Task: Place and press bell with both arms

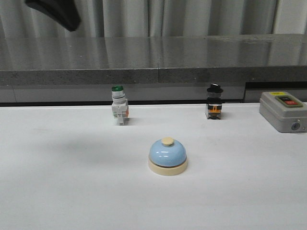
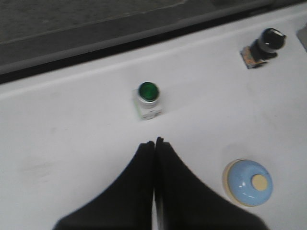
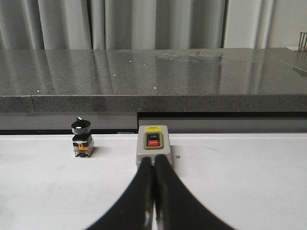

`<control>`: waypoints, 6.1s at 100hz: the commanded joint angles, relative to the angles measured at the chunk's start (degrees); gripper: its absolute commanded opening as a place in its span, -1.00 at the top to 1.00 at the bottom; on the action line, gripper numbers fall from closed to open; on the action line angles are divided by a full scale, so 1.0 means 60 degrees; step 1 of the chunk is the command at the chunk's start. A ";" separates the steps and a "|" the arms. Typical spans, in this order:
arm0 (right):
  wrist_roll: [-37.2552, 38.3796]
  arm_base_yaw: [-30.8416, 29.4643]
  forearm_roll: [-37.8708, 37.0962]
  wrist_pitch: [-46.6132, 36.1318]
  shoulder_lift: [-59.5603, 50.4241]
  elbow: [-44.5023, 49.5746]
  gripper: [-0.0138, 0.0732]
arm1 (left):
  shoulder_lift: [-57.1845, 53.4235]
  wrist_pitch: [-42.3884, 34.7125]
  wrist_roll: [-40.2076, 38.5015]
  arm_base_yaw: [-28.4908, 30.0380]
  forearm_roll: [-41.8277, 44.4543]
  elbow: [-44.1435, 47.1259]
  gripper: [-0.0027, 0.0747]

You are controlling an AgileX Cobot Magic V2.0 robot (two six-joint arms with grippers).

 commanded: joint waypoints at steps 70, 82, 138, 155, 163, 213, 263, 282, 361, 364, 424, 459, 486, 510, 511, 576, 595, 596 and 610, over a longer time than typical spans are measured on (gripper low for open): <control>-0.0072 -0.0069 0.0005 -0.0789 -0.0178 -0.0138 0.82 | -0.6785 -0.2083 -0.0120 0.3203 0.0111 0.5285 0.98; -0.0072 -0.0069 0.0005 -0.0789 -0.0178 -0.0138 0.82 | -0.7974 -0.2267 -0.0120 0.3203 0.0111 0.6011 0.98; -0.0072 -0.0069 0.0005 -0.0789 -0.0178 -0.0138 0.82 | -1.3431 -0.2112 -0.0136 0.3203 0.0110 0.8224 0.98; -0.0072 -0.0069 0.0005 -0.0789 -0.0178 -0.0138 0.82 | -1.4724 -0.1892 -0.0136 0.3203 0.0579 0.8606 0.98; -0.0072 -0.0069 0.0005 -0.0789 -0.0178 -0.0138 0.82 | -1.5156 -0.1938 -0.0118 0.3203 0.0586 0.8937 0.98; -0.0072 -0.0069 0.0005 -0.0789 -0.0178 -0.0138 0.82 | -1.5287 -0.7423 -0.0361 0.3203 0.1160 1.2782 0.98; -0.0072 -0.0069 0.0005 -0.0789 -0.0178 -0.0138 0.82 | -1.5337 -0.7491 -0.0443 0.3186 0.1160 1.3717 0.98; -0.0072 -0.0069 0.0005 -0.0789 -0.0178 -0.0138 0.82 | -1.5337 -0.7491 -0.0443 0.3186 0.1160 1.3717 0.98; -0.0072 -0.0069 -0.0325 0.2609 0.2101 -0.3080 0.82 | -1.5337 -0.7491 -0.0443 0.3186 0.1160 1.3717 0.98; -0.0072 -0.0069 -0.0325 0.2718 0.2588 -0.3337 0.82 | -1.5337 -0.7491 -0.0443 0.3186 0.1160 1.3717 0.98; -0.0072 0.1722 0.0031 0.3570 1.0298 -0.8229 0.82 | -1.5337 -0.7491 -0.0443 0.3186 0.1160 1.3717 0.98; -0.0180 0.3972 0.0107 0.4996 1.3471 -1.0739 0.82 | -1.5337 -0.7491 -0.0443 0.3186 0.1160 1.3717 0.98; -0.1066 0.5141 0.1082 0.5867 1.5517 -1.2235 0.82 | -1.5337 -0.7491 -0.0443 0.3186 0.1160 1.3717 0.98; -0.1887 0.5539 0.1491 0.6423 1.6838 -1.3194 0.82 | -1.5337 -0.7491 -0.0443 0.3186 0.1160 1.3717 0.98; -0.1907 0.5557 0.1491 0.6439 1.6902 -1.3238 0.82 | -1.5337 -0.7491 -0.0443 0.3186 0.1160 1.3717 0.98; -0.2236 0.5513 0.1566 0.6849 1.7646 -1.3739 0.82 | -1.5337 -0.7491 -0.0443 0.3186 0.1160 1.3717 0.98; -0.1862 0.4944 0.1450 0.6634 1.6486 -1.3090 0.82 | -1.5337 -0.7491 -0.0443 0.3186 0.1160 1.3717 0.98; -0.1822 0.4911 0.1427 0.6616 1.6435 -1.3047 0.82 | -1.5337 -0.7491 -0.0443 0.3186 0.1160 1.3717 0.98; -0.1533 0.4174 0.1304 0.6367 1.5356 -1.1983 0.82 | -1.5337 -0.7491 -0.0443 0.3186 0.1160 1.3717 0.98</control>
